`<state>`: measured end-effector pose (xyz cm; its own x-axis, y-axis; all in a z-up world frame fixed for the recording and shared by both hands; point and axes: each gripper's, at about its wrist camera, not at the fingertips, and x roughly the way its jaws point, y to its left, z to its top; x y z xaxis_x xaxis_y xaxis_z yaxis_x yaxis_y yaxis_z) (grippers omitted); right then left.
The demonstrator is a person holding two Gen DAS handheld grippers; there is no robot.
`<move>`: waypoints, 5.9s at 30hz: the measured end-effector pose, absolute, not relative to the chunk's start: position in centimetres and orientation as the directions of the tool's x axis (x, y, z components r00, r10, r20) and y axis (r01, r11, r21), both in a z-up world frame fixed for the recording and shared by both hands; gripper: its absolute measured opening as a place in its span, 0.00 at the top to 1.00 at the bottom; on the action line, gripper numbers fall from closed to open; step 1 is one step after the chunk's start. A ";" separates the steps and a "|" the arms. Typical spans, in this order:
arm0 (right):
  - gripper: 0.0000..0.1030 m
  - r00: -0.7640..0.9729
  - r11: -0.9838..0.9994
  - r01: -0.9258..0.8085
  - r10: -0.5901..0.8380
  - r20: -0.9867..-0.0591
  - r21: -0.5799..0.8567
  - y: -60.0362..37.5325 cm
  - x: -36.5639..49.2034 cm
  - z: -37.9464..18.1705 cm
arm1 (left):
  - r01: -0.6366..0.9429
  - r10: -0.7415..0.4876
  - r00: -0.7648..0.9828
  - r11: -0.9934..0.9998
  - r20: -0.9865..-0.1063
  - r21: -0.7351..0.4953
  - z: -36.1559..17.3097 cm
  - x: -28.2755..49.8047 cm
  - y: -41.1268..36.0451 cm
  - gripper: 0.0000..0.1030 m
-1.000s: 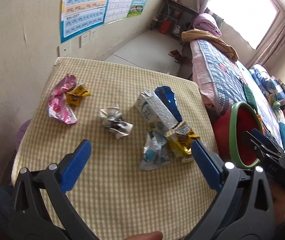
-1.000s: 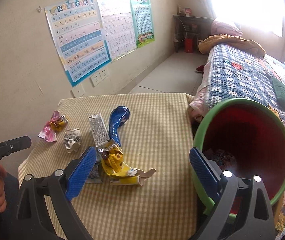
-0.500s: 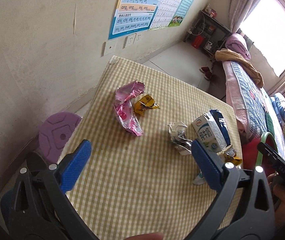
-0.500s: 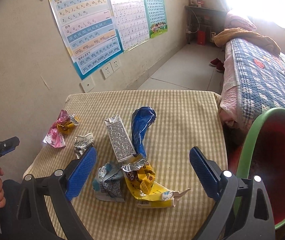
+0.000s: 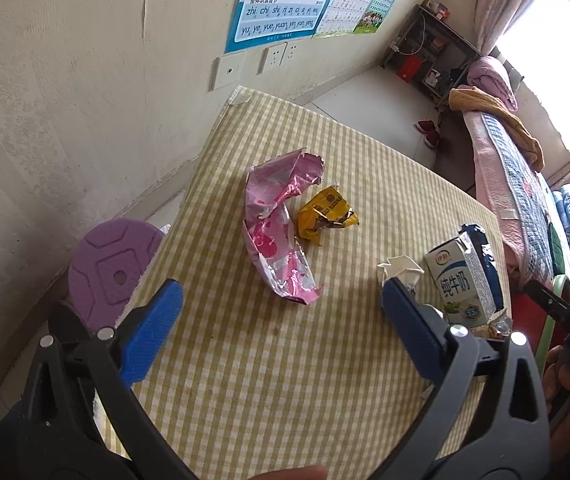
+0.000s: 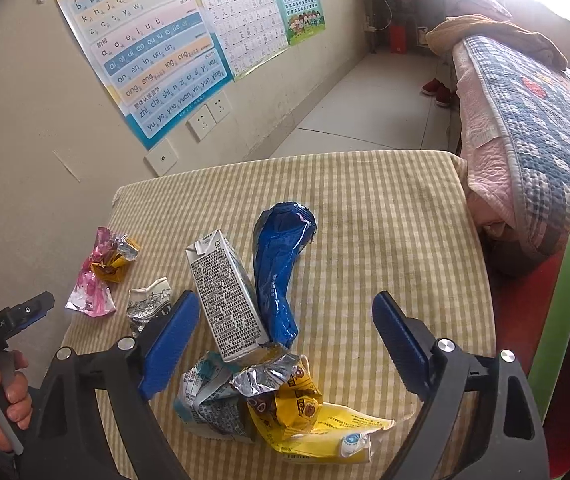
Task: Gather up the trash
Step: 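Grasp the blue wrapper with the right tool while the left tool grasps the pink wrapper, then carry the blue and pink wrappers over the red bin, then open both tools to drop the wrappers into the bin, then move both open tools back over the remaining trash on the table, then grasp the white milk carton with the right tool while the left tool grasps the yellow wrapper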
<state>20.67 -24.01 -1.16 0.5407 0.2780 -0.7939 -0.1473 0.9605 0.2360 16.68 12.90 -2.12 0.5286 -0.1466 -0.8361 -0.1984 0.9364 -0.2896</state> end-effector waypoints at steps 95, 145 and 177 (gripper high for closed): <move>0.91 0.707 0.952 0.146 0.091 -0.701 0.271 -46.9 7.7 4.9 | 0.419 -0.525 0.419 0.836 -0.741 -0.355 6.6 14.5 -22.5 0.97; 0.17 0.658 0.976 -0.079 0.204 -0.725 0.203 -33.0 10.9 3.5 | 0.061 -0.320 0.560 0.936 -0.764 -0.348 5.1 12.7 -2.6 0.05; 0.17 0.450 0.932 -0.321 0.304 -0.840 0.165 -17.4 21.3 -4.5 | -0.113 -0.185 0.443 0.959 -0.877 -0.260 -5.2 22.1 9.5 0.19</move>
